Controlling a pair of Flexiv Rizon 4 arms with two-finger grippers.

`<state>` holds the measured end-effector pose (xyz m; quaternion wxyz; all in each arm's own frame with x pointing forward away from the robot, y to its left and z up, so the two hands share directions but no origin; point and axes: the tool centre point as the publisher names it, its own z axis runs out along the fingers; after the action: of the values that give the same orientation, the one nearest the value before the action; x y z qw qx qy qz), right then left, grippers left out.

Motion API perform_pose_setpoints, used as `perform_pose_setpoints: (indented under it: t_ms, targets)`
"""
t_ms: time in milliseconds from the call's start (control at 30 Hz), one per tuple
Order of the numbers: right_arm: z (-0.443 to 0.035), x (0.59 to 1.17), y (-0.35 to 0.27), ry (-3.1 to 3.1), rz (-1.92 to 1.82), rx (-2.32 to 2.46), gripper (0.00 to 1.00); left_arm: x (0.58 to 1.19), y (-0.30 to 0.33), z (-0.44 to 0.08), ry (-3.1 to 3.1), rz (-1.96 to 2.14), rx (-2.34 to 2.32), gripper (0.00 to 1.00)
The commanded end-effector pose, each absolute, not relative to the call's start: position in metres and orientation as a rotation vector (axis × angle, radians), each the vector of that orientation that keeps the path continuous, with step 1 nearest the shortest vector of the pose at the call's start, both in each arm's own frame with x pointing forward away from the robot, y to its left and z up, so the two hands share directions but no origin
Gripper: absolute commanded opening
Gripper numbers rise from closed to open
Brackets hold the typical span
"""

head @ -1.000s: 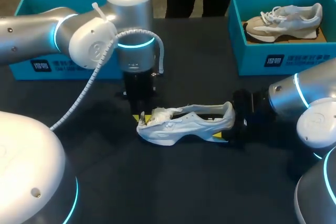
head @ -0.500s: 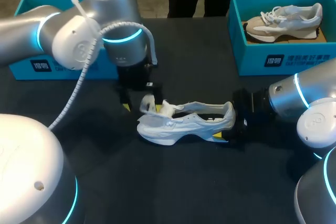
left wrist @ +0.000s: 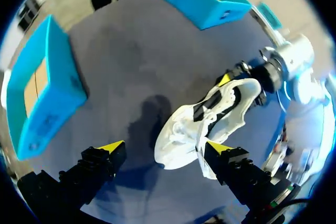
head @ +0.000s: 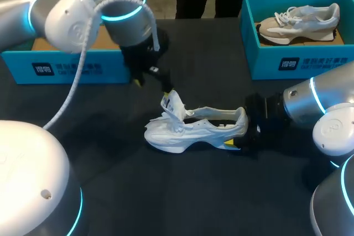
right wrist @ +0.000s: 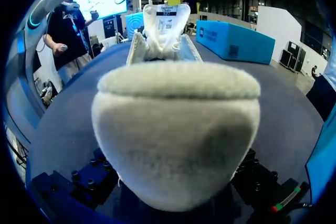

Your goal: Take the shoe out of the shoebox, open the shoe tongue, remove and reinsert the insole, then place the shoe into the shoebox

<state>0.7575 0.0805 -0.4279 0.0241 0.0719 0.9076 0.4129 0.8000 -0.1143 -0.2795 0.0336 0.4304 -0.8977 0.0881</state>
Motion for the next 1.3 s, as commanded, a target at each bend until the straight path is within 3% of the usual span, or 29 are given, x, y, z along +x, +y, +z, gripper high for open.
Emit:
perform_pose_setpoints:
  t_ms: [33,133,167,200,233,267,300,867,1300]
  targets:
    - [-0.433,0.761,0.08,2.808,1.274,0.224,0.0,0.815,-0.131,-0.264,-3.043,0.157,0.729,1.0]
    - [-0.433,0.761,0.08,2.808,1.274,0.224,0.0,0.82,-0.139,-0.255,-3.093,0.174,0.605,1.0]
    - [-0.433,0.761,0.08,2.808,1.274,0.224,0.0,0.821,-0.142,-0.252,-3.1,0.189,0.569,0.87]
    - [-0.433,0.761,0.08,2.808,1.274,0.224,0.0,0.823,-0.145,-0.25,-3.107,0.21,0.531,0.5]
    - [-0.433,0.761,0.08,2.808,1.274,0.224,0.0,0.823,-0.147,-0.248,-3.117,0.22,0.499,0.35]
    - [-0.433,0.761,0.08,2.808,1.274,0.224,0.0,0.824,-0.15,-0.247,-3.125,0.231,0.472,0.03]
    - [-0.433,0.761,0.08,2.808,1.274,0.224,0.0,0.824,-0.153,-0.247,-3.127,0.25,0.432,0.0]
    - [-0.433,0.761,0.08,2.808,1.274,0.224,0.0,0.8,-0.203,-0.259,-3.039,0.391,-0.008,0.0]
    - [-0.433,0.761,0.08,2.808,1.274,0.224,0.0,0.788,-0.218,-0.272,-2.986,0.391,-0.096,0.0]
